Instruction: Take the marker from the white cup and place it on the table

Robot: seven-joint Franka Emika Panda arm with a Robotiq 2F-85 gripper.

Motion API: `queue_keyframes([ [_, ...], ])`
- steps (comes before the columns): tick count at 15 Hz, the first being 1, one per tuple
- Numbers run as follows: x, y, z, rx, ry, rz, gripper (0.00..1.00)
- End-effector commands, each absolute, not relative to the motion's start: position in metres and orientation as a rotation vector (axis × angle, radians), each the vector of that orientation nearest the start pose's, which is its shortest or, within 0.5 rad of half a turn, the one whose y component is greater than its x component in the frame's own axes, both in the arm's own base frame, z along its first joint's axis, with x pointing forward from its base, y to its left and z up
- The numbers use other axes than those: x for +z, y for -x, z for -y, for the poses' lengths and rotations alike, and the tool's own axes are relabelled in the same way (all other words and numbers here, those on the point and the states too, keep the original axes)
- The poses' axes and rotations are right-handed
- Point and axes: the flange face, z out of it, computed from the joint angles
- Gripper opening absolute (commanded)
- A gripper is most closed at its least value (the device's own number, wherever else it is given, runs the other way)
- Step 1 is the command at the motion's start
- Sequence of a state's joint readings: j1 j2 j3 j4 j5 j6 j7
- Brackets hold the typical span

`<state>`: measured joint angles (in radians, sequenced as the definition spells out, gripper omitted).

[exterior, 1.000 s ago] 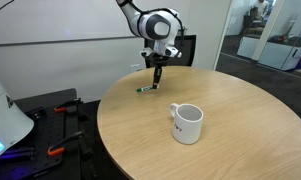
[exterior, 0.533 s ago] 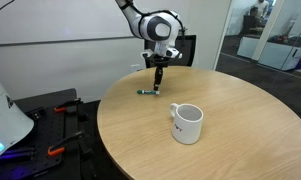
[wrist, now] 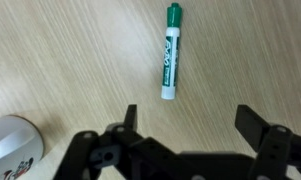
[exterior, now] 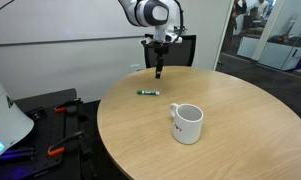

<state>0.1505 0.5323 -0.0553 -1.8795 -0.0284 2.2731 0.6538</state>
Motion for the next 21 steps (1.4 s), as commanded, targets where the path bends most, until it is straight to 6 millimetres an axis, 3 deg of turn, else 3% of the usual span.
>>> queue_keyframes([
  [1,0.244,-0.599,-0.059,0.105,3.112,-0.896,1.00],
  [9,0.267,-0.575,-0.058,0.041,3.092,-0.901,1.00],
  [10,0.257,-0.590,-0.056,0.090,3.093,-0.878,1.00],
  [21,0.260,-0.582,-0.056,0.082,3.091,-0.875,1.00],
])
